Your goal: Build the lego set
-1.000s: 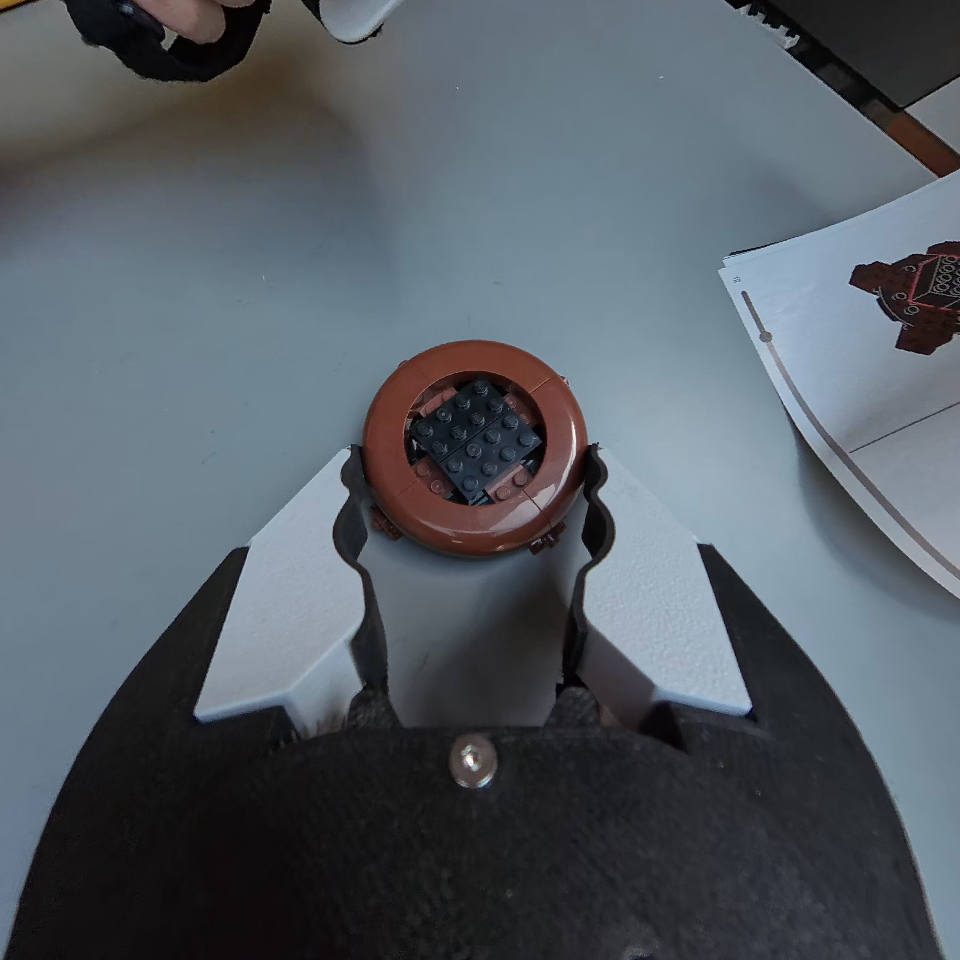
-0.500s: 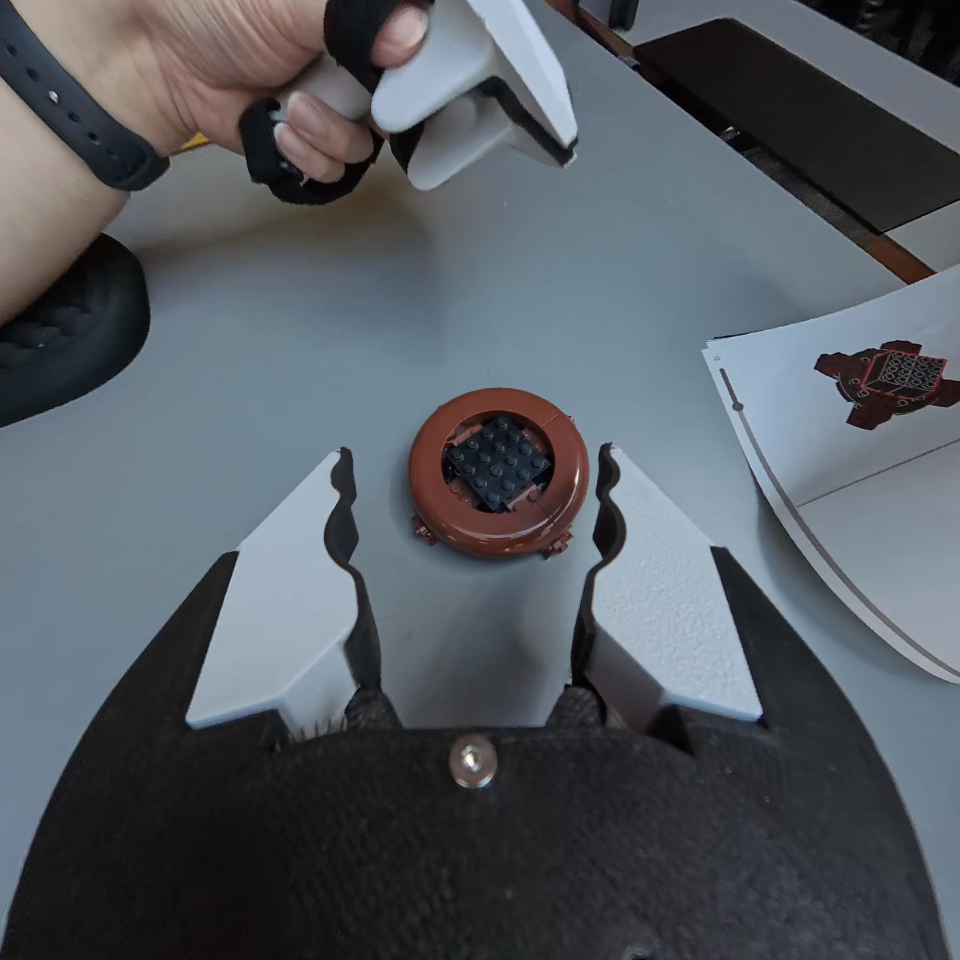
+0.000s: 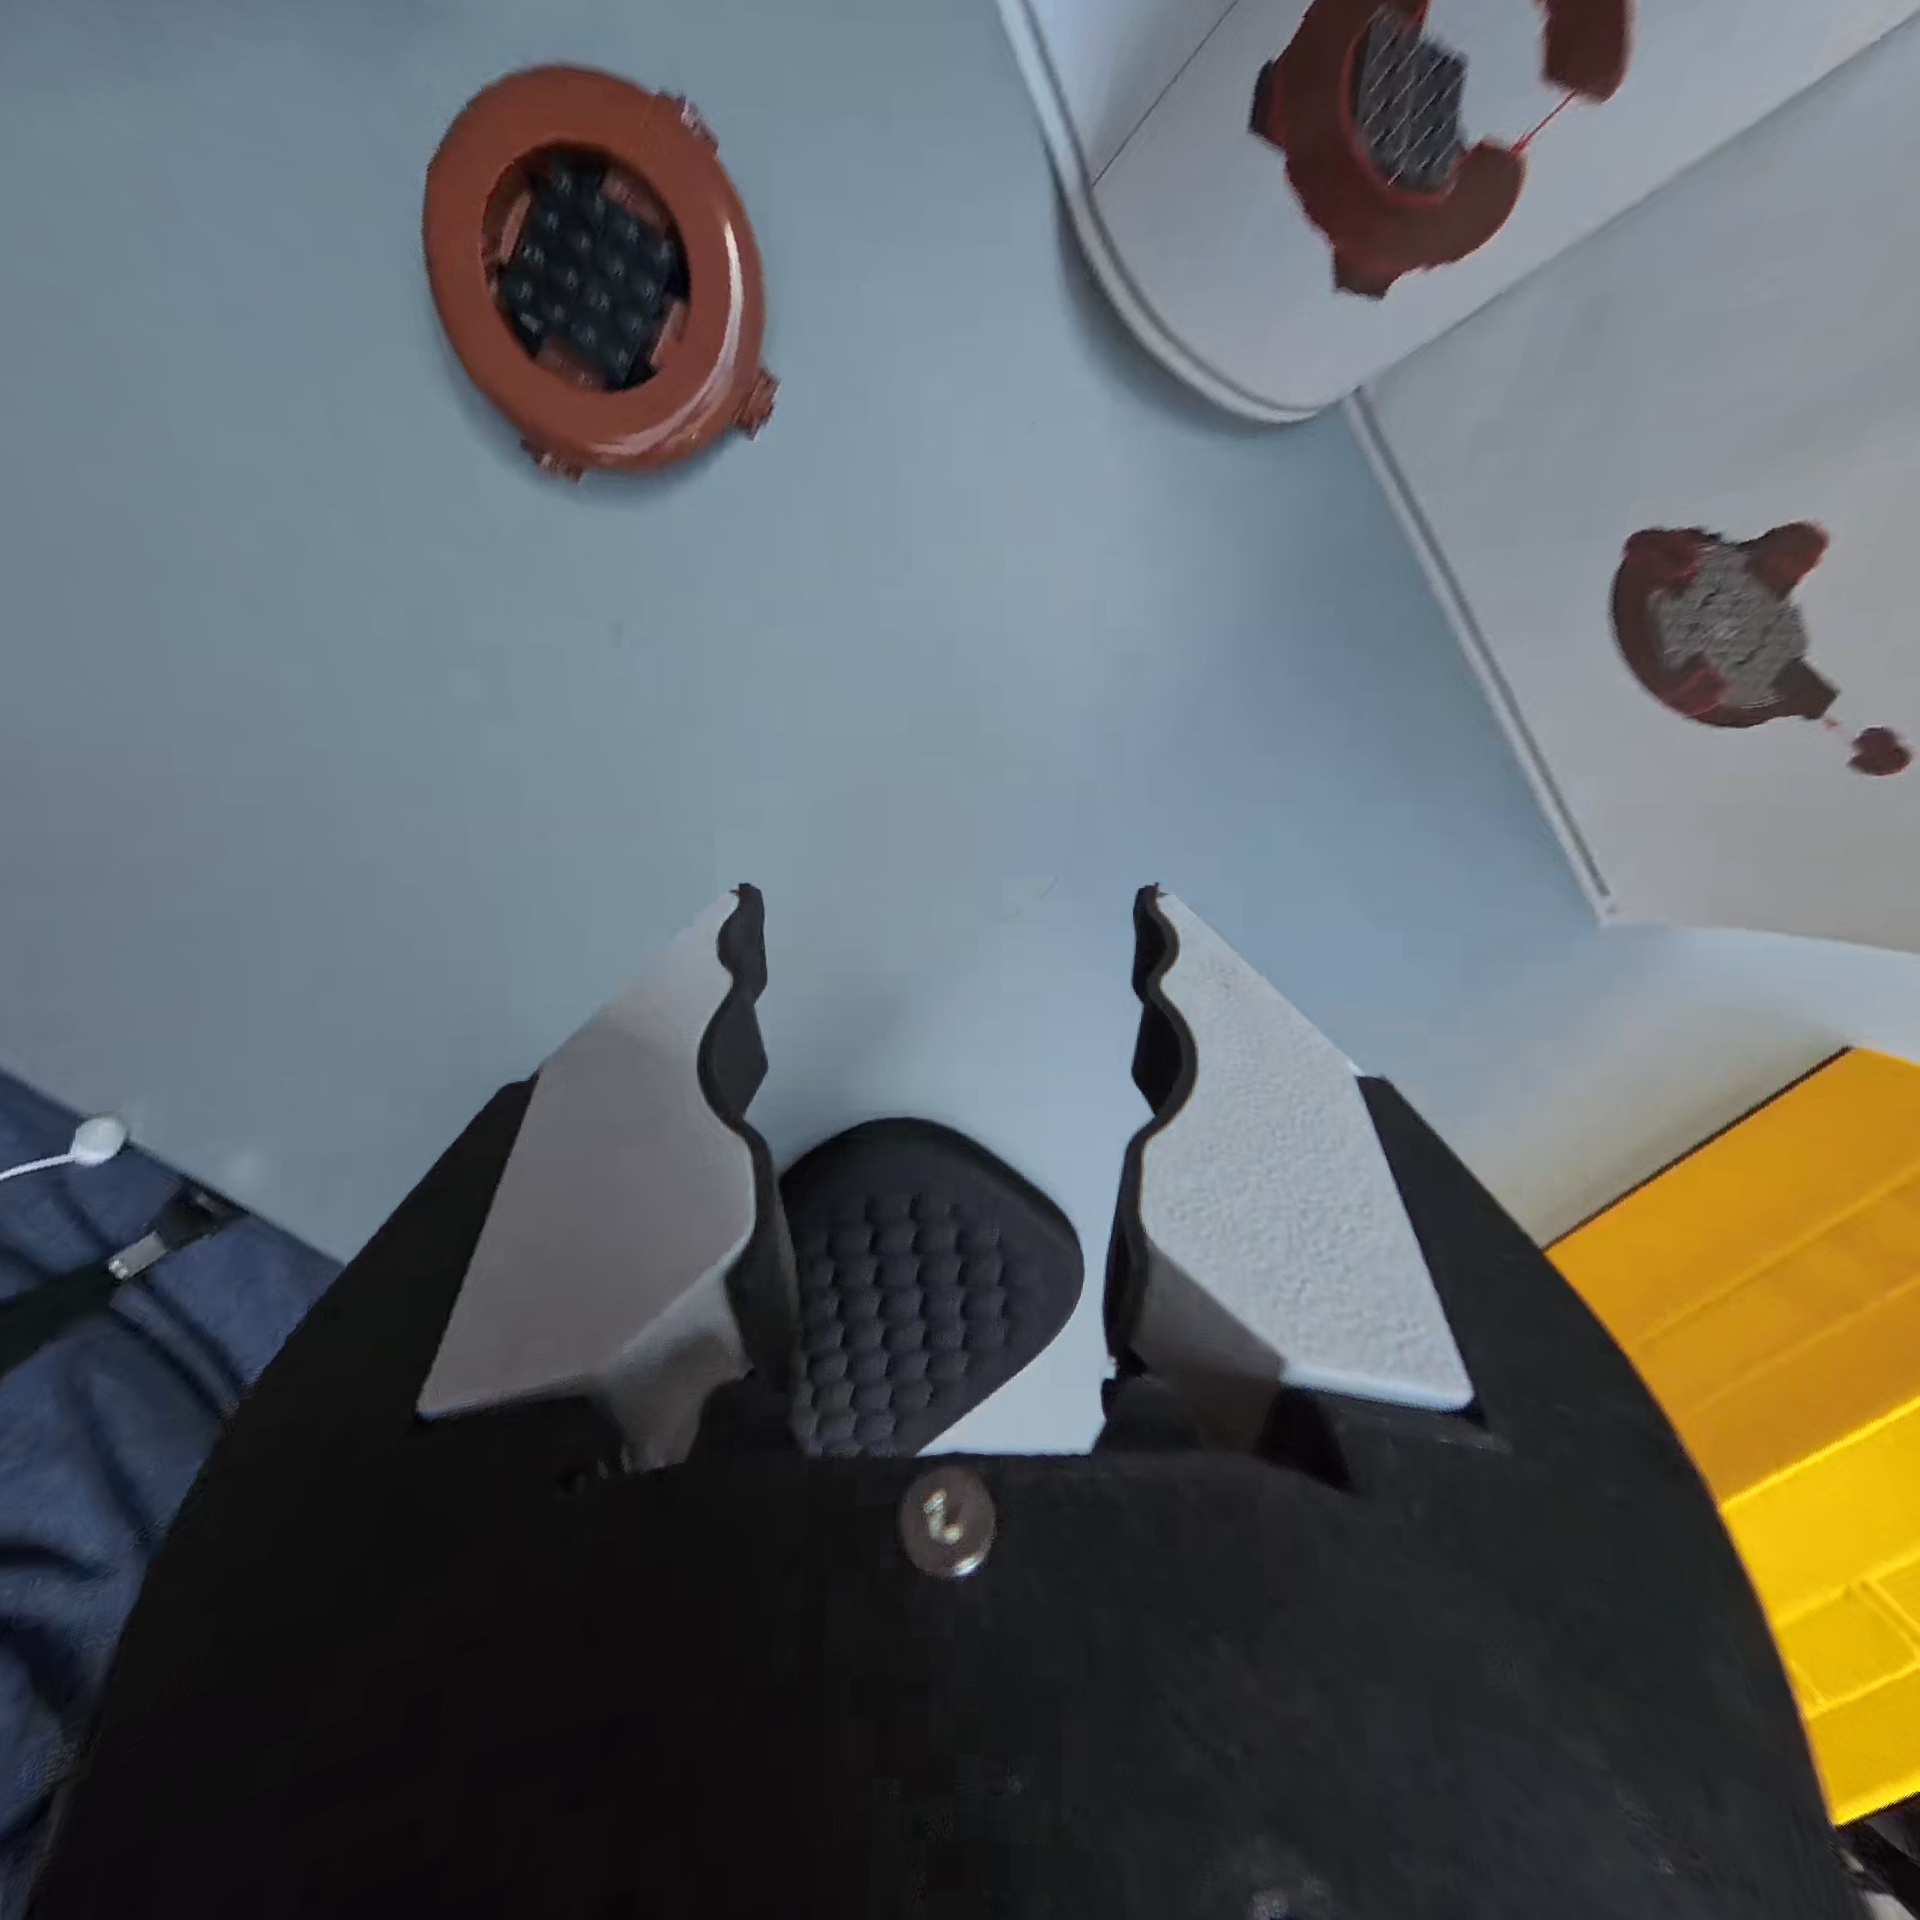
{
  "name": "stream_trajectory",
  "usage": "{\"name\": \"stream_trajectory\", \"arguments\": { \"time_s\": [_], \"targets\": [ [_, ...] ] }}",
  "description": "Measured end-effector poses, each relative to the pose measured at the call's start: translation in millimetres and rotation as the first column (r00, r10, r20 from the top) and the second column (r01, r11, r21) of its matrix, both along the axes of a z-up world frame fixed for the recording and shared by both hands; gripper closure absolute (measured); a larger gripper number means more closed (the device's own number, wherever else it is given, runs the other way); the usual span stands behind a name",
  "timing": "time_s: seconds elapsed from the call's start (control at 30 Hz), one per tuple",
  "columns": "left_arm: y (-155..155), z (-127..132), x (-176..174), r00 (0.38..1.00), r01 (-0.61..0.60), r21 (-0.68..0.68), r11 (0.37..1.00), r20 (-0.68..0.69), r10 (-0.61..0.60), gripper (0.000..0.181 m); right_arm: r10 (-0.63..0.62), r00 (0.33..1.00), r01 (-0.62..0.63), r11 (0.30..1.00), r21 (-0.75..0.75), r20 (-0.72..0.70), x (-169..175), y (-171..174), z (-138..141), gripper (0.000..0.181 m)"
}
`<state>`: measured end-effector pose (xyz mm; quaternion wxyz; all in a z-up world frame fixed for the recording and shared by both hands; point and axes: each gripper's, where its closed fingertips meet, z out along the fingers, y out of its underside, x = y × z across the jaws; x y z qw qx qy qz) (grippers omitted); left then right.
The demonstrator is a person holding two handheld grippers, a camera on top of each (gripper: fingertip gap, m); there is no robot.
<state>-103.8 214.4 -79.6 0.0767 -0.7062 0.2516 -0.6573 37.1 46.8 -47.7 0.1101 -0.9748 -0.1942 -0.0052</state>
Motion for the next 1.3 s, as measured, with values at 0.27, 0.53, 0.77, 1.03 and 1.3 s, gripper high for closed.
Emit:
{"name": "stream_trajectory", "arguments": {
  "time_s": [0.27, 0.53, 0.77, 1.03, 1.3],
  "targets": [
    [2.0, -12.0, 15.9, 0.996, -0.063, 0.112, 0.992, -0.048, 0.069, 0.181, 0.023, 0.998, -0.019, 0.998, -0.056, 0.063, 13.8, -44.9, 2.3, 0.115],
    [14.7, -5.6, 13.9, 0.979, -0.181, 0.254, 0.950, -0.048, 0.200, 0.181, -0.041, 0.991, 0.032, 0.997, 0.076, 0.126, 29.3, -41.7, 23.8, 0.111],
    [16.9, -1.3, 14.3, 0.965, -0.230, 0.326, 0.917, -0.044, 0.258, 0.181, -0.016, 0.991, 0.007, 0.997, 0.072, 0.131, 29.5, -42.5, 22.9, 0.107],
    [13.5, -7.8, 17.4, 0.957, -0.209, 0.396, 0.894, -0.105, 0.270, 0.181, -0.010, 0.987, 0.002, 0.999, 0.052, 0.159, 28.8, -38.9, 17.8, 0.103],
    [16.0, -7.0, 15.8, 0.956, -0.218, 0.396, 0.892, -0.098, 0.277, 0.181, 0.009, 0.981, -0.009, 1.000, -0.004, 0.195, 27.8, -34.2, 4.9, 0.102]
  ]
}}
